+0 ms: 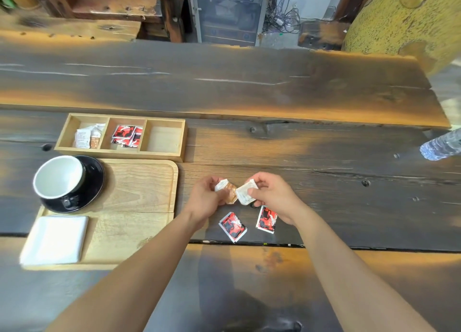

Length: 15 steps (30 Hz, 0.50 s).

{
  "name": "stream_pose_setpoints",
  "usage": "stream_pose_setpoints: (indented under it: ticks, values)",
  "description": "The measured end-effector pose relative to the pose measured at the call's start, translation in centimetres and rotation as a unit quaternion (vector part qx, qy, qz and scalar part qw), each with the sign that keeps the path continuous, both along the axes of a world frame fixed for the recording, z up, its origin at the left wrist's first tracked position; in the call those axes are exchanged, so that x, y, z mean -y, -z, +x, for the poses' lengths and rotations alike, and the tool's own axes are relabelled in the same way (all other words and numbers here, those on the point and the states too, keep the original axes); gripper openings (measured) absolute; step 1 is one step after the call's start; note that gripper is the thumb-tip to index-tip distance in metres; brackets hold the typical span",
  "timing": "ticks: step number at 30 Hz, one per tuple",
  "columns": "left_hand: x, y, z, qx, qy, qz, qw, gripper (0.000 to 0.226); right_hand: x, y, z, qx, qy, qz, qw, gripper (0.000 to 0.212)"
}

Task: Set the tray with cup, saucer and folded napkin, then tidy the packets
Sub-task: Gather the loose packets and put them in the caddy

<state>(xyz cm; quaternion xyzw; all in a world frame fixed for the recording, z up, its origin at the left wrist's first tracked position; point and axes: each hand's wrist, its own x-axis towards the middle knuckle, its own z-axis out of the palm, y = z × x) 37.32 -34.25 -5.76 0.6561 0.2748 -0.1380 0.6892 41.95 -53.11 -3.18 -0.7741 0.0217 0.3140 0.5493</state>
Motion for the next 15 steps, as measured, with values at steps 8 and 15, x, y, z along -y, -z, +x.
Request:
stream_pose_setpoints:
  ticks: [8,15]
  values:
    - [-0.9,-2.0,-4.1,-0.015,-0.059,-0.184,0.981,0.021,-3.6,0.1,-3.6,0.021,0.061,-0.033,0.997,0.026]
    - [-0.7,-2.9,-5.8,0.015,-0.064,-0.198,0.978,0.019,-5.1,0.7,-7.0,-0.054,0.090,-0.074,0.992,0.044]
